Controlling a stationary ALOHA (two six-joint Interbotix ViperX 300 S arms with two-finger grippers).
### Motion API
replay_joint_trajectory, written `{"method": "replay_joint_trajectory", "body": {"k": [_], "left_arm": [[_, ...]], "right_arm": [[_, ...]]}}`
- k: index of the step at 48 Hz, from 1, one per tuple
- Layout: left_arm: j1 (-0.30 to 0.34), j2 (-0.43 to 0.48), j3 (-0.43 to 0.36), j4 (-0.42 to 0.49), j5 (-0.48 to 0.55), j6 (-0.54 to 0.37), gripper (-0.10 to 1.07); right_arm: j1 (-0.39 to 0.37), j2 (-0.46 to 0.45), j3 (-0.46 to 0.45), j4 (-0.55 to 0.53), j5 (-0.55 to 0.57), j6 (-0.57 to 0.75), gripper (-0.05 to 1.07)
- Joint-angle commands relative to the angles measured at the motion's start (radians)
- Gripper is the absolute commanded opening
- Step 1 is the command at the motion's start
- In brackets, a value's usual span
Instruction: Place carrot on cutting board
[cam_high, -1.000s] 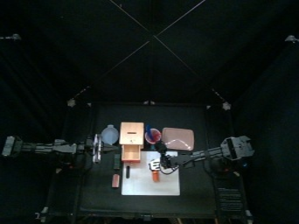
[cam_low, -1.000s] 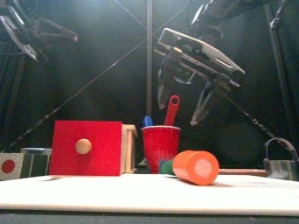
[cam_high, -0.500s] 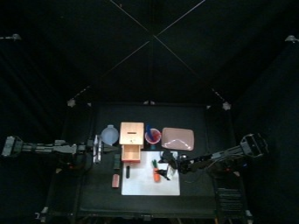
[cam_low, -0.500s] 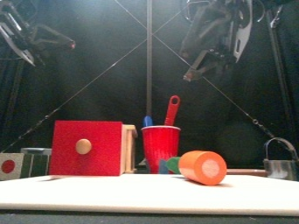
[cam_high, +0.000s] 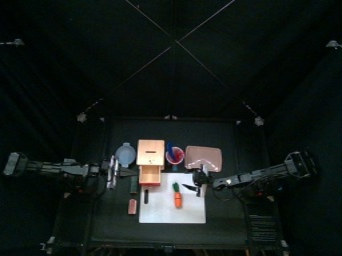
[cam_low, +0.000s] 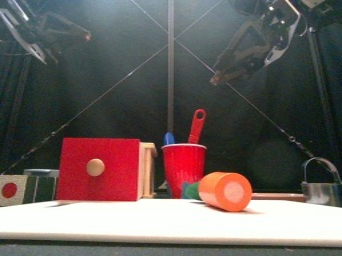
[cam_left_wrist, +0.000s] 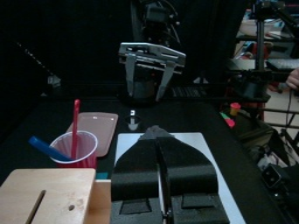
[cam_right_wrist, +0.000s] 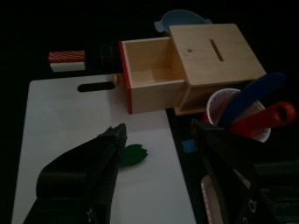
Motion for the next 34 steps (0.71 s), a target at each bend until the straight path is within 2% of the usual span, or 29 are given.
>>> {"method": "replay_joint_trajectory", "body": {"k": [1,34], "left_arm": [[0.008,0.012,-0.031,0.000,-0.003,-0.002,0.11],[0.040,0.012,-0.040,0.021,-0.005,0.002,0.11]], "right_arm": [[-0.005,-0.029,0.003,0.012,-0.005,0.002,0.93],[-0.040,-0.064,0.044,0.060,-0.006,-0.006,0.93]]}}
